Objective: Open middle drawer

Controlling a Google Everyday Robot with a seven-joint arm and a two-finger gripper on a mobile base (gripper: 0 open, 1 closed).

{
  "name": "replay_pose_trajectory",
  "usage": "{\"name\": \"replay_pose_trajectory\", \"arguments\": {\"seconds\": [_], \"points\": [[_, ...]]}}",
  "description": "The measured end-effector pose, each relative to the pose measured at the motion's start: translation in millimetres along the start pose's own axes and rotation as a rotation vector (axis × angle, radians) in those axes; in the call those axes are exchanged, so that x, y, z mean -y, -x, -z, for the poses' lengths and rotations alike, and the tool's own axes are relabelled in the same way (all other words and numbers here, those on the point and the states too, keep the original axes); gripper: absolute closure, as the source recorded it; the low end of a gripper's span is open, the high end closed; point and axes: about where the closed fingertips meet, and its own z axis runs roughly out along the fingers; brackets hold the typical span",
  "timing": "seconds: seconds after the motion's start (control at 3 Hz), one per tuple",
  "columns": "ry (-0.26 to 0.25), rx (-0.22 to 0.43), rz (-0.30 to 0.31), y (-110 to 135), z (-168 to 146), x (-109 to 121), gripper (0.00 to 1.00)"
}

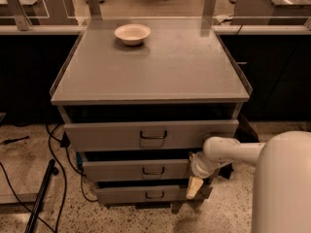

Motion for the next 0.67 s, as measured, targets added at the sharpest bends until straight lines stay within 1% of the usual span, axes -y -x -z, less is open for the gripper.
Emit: {"name": "replay_pose_trajectory", "arguments": {"seconds": [0.67], "points": [[0.051, -0.036, -0.052, -9.2, 0.3, -6.1, 0.0]]}}
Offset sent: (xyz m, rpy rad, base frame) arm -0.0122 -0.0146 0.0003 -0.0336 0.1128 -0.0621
